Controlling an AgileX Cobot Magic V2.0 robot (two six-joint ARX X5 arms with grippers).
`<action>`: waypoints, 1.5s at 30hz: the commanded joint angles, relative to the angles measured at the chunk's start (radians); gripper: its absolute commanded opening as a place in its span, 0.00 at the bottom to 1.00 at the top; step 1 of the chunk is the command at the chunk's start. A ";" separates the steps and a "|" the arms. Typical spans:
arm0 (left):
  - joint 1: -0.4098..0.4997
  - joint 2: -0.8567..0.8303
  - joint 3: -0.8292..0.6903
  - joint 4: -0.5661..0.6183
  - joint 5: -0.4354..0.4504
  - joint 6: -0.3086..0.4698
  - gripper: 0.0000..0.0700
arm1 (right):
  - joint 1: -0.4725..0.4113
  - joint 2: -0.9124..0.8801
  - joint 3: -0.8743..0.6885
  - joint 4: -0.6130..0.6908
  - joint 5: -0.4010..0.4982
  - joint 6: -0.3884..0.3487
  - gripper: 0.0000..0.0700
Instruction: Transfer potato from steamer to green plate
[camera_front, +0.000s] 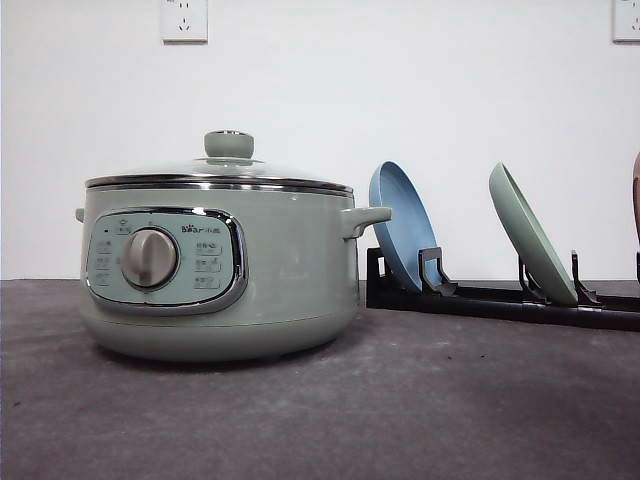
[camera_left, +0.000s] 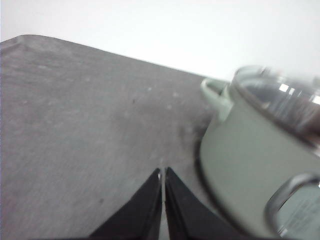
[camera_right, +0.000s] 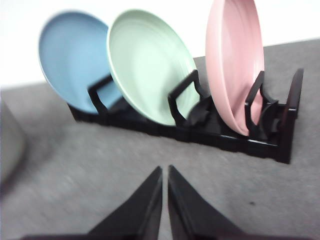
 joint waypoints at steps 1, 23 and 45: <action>0.000 0.018 0.057 0.020 0.000 -0.066 0.00 | 0.002 -0.002 0.048 0.019 -0.002 0.091 0.01; -0.060 0.657 0.820 -0.313 0.284 0.029 0.00 | 0.002 0.435 0.747 -0.347 -0.276 0.062 0.01; -0.197 0.773 0.972 -0.540 0.488 0.244 0.08 | 0.133 0.631 0.913 -0.566 -0.488 -0.178 0.01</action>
